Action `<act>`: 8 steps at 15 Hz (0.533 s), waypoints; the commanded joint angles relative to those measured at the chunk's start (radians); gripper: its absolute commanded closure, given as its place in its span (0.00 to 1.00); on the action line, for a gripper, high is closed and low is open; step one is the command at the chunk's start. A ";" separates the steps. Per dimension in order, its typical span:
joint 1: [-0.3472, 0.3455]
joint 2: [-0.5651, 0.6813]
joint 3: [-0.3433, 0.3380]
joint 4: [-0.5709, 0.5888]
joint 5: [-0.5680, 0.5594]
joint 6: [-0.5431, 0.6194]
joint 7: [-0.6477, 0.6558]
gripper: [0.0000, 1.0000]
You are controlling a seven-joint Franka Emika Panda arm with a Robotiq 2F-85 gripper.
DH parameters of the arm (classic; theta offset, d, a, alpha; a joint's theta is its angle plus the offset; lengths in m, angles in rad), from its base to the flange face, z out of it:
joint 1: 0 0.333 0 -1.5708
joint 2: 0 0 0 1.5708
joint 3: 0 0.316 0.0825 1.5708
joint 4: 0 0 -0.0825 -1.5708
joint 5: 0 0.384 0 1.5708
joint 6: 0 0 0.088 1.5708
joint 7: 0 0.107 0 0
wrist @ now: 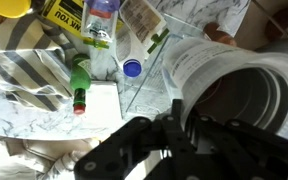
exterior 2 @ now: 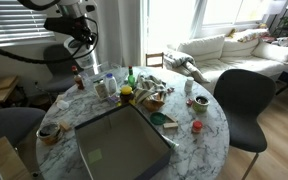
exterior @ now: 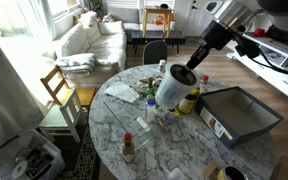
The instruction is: Pick up the red ketchup sachet from the table and put it in the silver cup, pick up the red ketchup sachet from the table and put it in the clear cup, pick up the silver cup and put it in the clear cup, pick up both the silver and clear cup and put them in the clear storage container
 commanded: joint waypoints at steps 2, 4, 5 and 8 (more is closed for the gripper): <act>-0.038 0.050 0.034 0.030 0.015 0.003 -0.019 0.93; -0.040 0.060 0.035 0.042 0.016 0.003 -0.020 0.93; -0.039 0.059 0.035 0.045 0.016 0.003 -0.020 0.98; -0.042 0.140 0.061 0.116 0.032 0.016 -0.007 0.98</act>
